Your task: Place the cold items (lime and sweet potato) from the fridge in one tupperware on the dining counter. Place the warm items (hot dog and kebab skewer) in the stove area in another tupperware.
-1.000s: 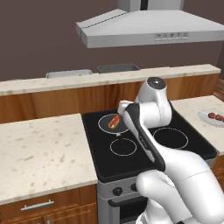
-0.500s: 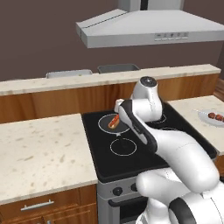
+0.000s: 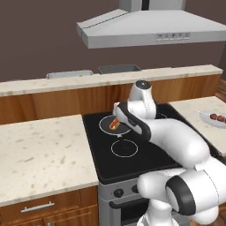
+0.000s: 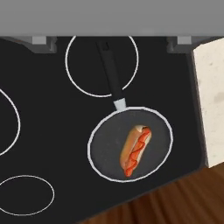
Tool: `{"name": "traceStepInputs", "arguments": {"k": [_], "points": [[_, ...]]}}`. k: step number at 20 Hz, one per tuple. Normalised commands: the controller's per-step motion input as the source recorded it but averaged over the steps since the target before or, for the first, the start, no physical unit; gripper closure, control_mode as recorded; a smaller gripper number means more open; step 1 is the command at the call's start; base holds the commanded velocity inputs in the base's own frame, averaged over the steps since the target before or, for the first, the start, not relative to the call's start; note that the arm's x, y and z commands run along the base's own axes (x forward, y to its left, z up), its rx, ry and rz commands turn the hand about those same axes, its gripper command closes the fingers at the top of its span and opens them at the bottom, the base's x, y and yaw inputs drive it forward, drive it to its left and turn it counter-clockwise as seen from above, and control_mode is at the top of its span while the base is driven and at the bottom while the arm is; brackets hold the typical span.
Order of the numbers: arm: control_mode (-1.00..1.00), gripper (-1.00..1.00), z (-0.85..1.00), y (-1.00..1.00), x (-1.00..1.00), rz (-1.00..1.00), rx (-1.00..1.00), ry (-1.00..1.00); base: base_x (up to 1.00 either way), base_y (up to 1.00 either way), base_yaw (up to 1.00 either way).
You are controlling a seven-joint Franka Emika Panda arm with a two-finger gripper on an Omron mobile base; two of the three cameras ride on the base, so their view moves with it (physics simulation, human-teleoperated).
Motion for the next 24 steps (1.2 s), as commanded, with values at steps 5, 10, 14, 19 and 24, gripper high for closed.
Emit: {"name": "traceStepInputs", "arguments": {"k": [5, 10, 14, 19, 24], "points": [[-1.00, -1.00, -0.32, 0.03, 0.43, 0.00, 0.00, 0.03, 0.00, 0.00, 0.00], [-1.00, -1.00, -0.33, 0.04, 0.49, 0.00, 0.00, 0.07, 0.00, 0.00, 0.00], [-1.00, -1.00, -0.30, 0.11, 0.58, 0.00, 0.00, 0.10, 0.00, 0.00, 0.00], [-1.00, -1.00, -0.29, 0.14, 0.51, 0.00, 0.00, 0.11, 0.00, 0.00, 0.00], [-1.00, -1.00, -0.28, 0.06, 0.38, 0.00, 0.00, 0.10, 0.00, 0.00, 0.00]]}}
